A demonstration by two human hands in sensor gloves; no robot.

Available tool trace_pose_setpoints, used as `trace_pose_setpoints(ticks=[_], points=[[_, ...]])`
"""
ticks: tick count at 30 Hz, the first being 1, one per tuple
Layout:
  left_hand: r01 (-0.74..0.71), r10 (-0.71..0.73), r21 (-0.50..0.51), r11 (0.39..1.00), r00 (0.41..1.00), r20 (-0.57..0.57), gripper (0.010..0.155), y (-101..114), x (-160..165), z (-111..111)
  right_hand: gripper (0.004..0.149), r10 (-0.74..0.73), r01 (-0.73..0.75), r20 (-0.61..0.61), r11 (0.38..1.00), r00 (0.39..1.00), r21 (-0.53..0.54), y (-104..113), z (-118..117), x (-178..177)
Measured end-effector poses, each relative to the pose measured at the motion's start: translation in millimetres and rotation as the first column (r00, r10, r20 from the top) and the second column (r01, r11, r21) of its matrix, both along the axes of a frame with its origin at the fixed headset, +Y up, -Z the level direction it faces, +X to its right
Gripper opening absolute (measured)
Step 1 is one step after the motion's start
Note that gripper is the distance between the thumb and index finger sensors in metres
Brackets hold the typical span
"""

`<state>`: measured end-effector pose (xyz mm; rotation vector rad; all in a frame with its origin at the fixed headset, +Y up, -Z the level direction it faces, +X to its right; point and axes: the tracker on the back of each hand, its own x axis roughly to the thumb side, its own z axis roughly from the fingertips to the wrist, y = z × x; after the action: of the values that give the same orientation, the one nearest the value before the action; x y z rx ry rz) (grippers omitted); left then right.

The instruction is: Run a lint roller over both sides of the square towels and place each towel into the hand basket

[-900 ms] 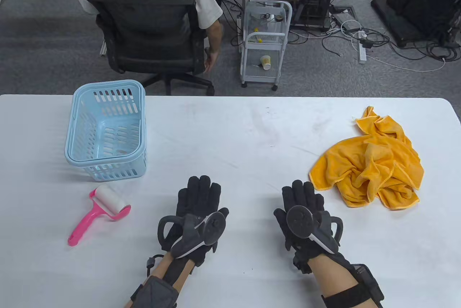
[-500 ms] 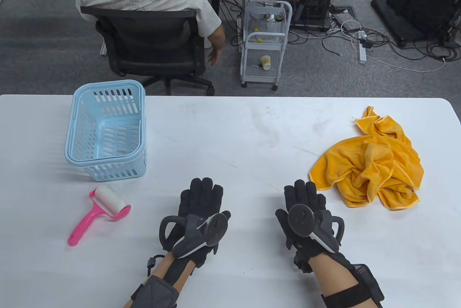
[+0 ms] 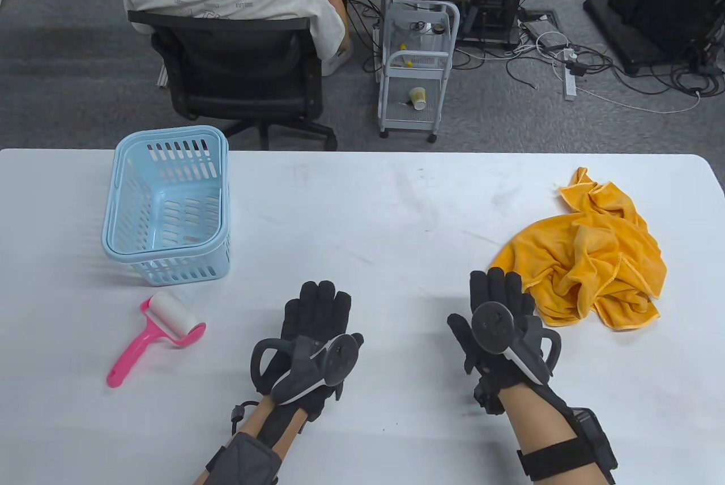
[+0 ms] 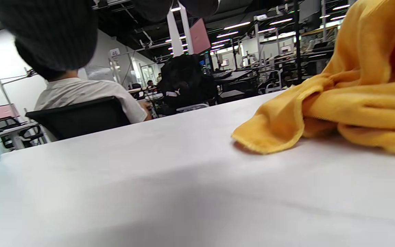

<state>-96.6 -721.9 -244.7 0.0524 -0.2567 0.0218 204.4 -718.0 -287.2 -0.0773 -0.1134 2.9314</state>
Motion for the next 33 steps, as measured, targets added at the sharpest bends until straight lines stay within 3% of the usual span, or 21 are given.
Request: trace_pose_setpoints(ticks=[8, 12, 16, 18, 22, 23, 26, 33], points=[[0.007, -0.007, -0.004, 1.0, 1.0, 0.002, 0.067, 0, 1, 1, 0.1, 0.146, -0.123, 0.272, 0.987, 0.951, -0.101, 29, -42, 84], [0.003, -0.003, -0.008, 1.0, 1.0, -0.003, 0.067, 0, 0, 1, 0.106, 0.13, -0.06, 0.381, 0.98, 0.915, -0.189, 19, -55, 128], [-0.002, 0.001, -0.013, 1.0, 1.0, -0.008, 0.067, 0, 0, 0, 0.105, 0.133, -0.016, 0.431, 0.964, 0.892, -0.264, -7, -65, 149], [-0.002, 0.002, -0.017, 1.0, 1.0, -0.01, 0.068, 0, -1, 0, 0.1, 0.141, -0.012, 0.445, 0.96, 0.884, -0.279, -20, -69, 152], [-0.003, 0.003, -0.024, 1.0, 1.0, -0.01, 0.068, 0, -1, -1, 0.064, 0.136, -0.012, 0.487, 0.968, 0.863, -0.249, -32, -73, 153], [-0.003, 0.003, -0.024, 1.0, 1.0, -0.011, 0.068, 0, -1, -1, 0.06, 0.139, -0.026, 0.492, 0.973, 0.859, -0.228, -29, -72, 151], [-0.008, 0.008, -0.02, 1.0, 1.0, -0.012, 0.068, 1, -2, -1, 0.057, 0.12, -0.057, 0.502, 0.989, 0.856, -0.138, -8, -71, 146], [-0.021, 0.021, -0.003, 1.0, 1.0, -0.01, 0.068, 6, -4, 0, 0.054, -0.016, -0.076, 0.436, 0.978, 0.9, 0.195, 97, -56, 117]])
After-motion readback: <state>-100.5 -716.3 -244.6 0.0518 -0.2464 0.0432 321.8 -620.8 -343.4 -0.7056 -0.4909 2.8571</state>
